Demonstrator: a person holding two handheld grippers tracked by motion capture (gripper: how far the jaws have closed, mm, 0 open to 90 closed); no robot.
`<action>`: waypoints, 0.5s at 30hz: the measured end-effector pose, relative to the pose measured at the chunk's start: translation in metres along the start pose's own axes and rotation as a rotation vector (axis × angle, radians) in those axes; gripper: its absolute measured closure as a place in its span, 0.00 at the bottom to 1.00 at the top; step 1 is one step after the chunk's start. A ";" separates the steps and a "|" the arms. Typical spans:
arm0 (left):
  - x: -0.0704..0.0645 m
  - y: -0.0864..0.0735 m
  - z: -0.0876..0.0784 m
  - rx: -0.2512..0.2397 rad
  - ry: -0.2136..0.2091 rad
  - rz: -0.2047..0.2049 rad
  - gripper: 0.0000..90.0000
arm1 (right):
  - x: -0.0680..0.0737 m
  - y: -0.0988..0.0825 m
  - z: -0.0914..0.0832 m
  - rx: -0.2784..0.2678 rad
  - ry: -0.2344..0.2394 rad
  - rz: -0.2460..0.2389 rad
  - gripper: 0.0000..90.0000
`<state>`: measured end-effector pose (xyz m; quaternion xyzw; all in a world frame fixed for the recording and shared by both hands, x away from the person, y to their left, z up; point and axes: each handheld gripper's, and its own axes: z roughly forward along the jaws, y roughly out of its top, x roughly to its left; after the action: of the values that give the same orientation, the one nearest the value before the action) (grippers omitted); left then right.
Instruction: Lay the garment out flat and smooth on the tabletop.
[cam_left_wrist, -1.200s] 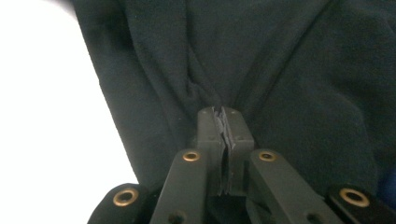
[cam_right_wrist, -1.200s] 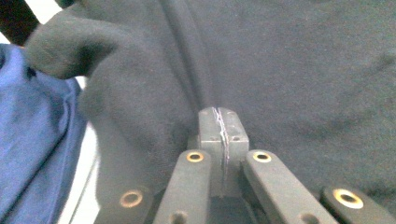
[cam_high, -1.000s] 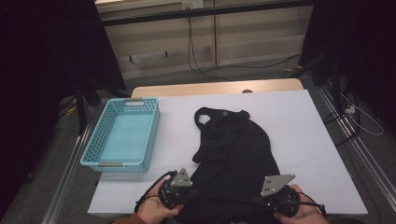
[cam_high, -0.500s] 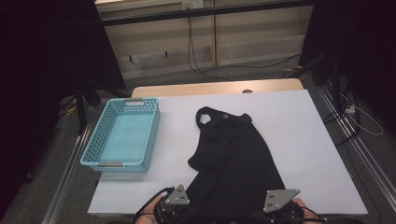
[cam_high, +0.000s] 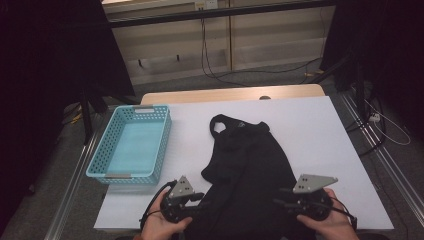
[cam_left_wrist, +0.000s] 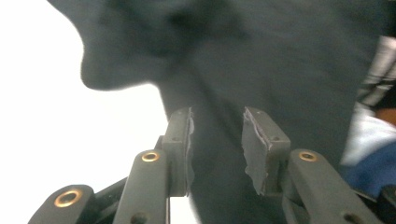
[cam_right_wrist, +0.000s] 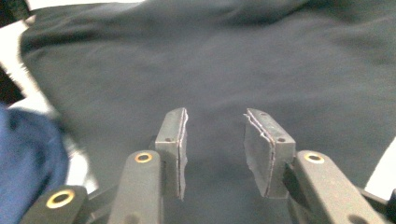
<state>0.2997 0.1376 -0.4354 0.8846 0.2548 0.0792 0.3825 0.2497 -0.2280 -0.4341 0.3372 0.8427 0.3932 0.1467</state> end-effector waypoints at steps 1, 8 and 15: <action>0.004 0.002 0.004 0.006 -0.003 -0.005 0.71 | -0.008 0.003 0.001 -0.002 -0.023 0.008 0.69; 0.026 0.031 0.038 0.017 0.030 0.004 0.67 | -0.062 0.021 0.014 -0.021 -0.142 0.060 0.73; 0.038 0.036 0.064 0.019 0.065 0.000 0.57 | -0.104 0.033 0.050 0.011 -0.188 0.142 0.71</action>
<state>0.3678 0.0953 -0.4559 0.8852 0.2679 0.1056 0.3654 0.3659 -0.2554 -0.4426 0.4321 0.8014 0.3646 0.1951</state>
